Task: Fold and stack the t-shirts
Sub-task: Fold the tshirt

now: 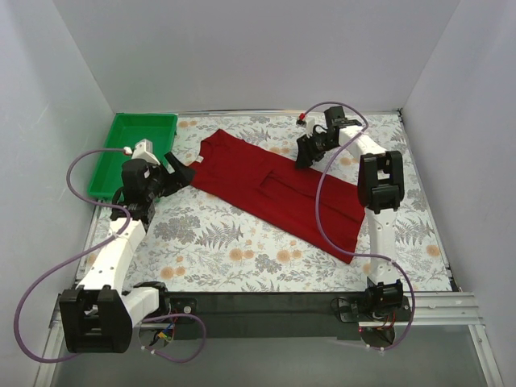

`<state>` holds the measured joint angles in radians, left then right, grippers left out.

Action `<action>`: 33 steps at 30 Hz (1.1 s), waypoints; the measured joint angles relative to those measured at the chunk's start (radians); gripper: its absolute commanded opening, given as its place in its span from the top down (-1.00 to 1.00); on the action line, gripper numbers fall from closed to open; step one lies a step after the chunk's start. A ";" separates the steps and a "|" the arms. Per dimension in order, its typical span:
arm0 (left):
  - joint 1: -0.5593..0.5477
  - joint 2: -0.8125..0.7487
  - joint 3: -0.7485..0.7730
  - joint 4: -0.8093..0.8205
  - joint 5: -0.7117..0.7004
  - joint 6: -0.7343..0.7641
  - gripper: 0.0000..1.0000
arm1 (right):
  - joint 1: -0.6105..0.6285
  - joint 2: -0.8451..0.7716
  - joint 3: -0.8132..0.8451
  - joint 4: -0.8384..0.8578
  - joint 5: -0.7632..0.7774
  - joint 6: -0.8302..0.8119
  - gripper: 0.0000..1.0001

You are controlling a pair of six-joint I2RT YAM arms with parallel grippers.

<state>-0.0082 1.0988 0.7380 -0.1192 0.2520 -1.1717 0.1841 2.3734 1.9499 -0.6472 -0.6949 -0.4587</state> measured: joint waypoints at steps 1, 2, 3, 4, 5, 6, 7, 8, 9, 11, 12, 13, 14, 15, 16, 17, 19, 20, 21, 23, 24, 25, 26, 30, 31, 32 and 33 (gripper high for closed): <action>0.000 -0.018 -0.006 -0.002 0.000 -0.004 -0.46 | 0.005 0.016 0.020 0.001 0.000 0.010 -0.01; 0.000 -0.033 -0.012 -0.008 0.001 -0.008 -0.46 | 0.009 0.032 0.038 0.003 0.001 0.018 -0.01; 0.000 -0.048 -0.018 -0.015 0.001 -0.012 -0.47 | 0.014 0.047 0.056 0.003 -0.005 0.028 -0.01; 0.000 -0.061 -0.023 -0.019 0.001 -0.015 -0.46 | 0.018 0.058 0.075 0.004 -0.005 0.038 0.01; 0.000 -0.073 -0.029 -0.027 0.001 -0.018 -0.47 | 0.023 0.067 0.090 0.006 -0.002 0.042 0.04; 0.000 -0.084 -0.034 -0.034 0.002 -0.022 -0.47 | 0.027 0.075 0.102 0.011 -0.002 0.045 0.08; 0.000 -0.095 -0.042 -0.039 0.002 -0.024 -0.47 | 0.031 0.082 0.109 0.015 -0.001 0.049 0.18; 0.000 -0.106 -0.050 -0.046 0.003 -0.029 -0.46 | 0.035 0.084 0.113 0.018 0.000 0.051 0.25; 0.000 -0.116 -0.058 -0.046 0.004 -0.032 -0.47 | 0.038 0.087 0.114 0.019 0.000 0.056 0.34; 0.000 -0.133 -0.078 -0.052 0.007 -0.041 -0.46 | 0.043 0.092 0.114 0.019 -0.006 0.061 0.56; 0.000 -0.138 -0.087 -0.055 0.011 -0.045 -0.46 | 0.046 0.094 0.115 0.019 -0.008 0.068 0.65; 0.000 -0.141 -0.095 -0.059 0.013 -0.049 -0.46 | 0.046 0.097 0.115 0.019 -0.013 0.070 0.81; 0.000 -0.141 -0.101 -0.061 0.018 -0.053 -0.46 | 0.047 0.100 0.115 0.019 -0.018 0.071 0.90; 0.000 -0.141 -0.105 -0.063 0.020 -0.056 -0.45 | 0.047 0.104 0.116 0.019 -0.023 0.076 0.97; 0.000 -0.140 -0.108 -0.066 0.023 -0.058 -0.46 | 0.047 0.106 0.116 0.020 -0.030 0.081 0.97; 0.000 -0.140 -0.109 -0.070 0.024 -0.060 -0.45 | 0.047 0.107 0.116 0.020 -0.036 0.086 0.97; 0.000 -0.140 -0.109 -0.071 0.026 -0.063 -0.45 | 0.047 0.107 0.116 0.021 -0.042 0.090 0.97; 0.000 -0.140 -0.109 -0.071 0.027 -0.063 -0.45 | 0.046 0.107 0.116 0.021 -0.043 0.093 0.97; 0.000 -0.140 -0.109 -0.072 0.029 -0.064 -0.45 | 0.045 0.107 0.116 0.023 -0.043 0.096 0.97; 0.000 -0.140 -0.109 -0.072 0.034 -0.064 -0.45 | 0.036 0.107 0.116 0.029 -0.042 0.111 0.97; 0.000 -0.140 -0.109 -0.072 0.037 -0.065 -0.45 | 0.032 0.107 0.116 0.035 -0.042 0.120 0.97; 0.000 -0.139 -0.109 -0.072 0.040 -0.066 -0.44 | 0.026 0.107 0.116 0.043 -0.042 0.130 0.97; 0.000 -0.138 -0.109 -0.072 0.042 -0.067 -0.45 | 0.019 0.107 0.116 0.052 -0.044 0.142 0.97; 0.000 -0.127 -0.109 -0.069 0.057 -0.073 -0.44 | -0.033 0.107 0.108 0.085 -0.048 0.176 0.97; 0.000 -0.121 -0.109 -0.067 0.062 -0.075 -0.44 | -0.051 0.107 0.100 0.100 -0.047 0.183 0.97; 0.000 -0.114 -0.109 -0.065 0.068 -0.079 -0.44 | -0.070 0.107 0.089 0.114 -0.047 0.193 0.97; 0.000 -0.108 -0.110 -0.061 0.075 -0.082 -0.44 | -0.091 0.105 0.071 0.132 -0.050 0.204 0.97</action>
<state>-0.0082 0.9909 0.6277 -0.1799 0.3271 -1.2541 0.0933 2.4783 2.0209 -0.5152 -0.7452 -0.2543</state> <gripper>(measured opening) 0.724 0.021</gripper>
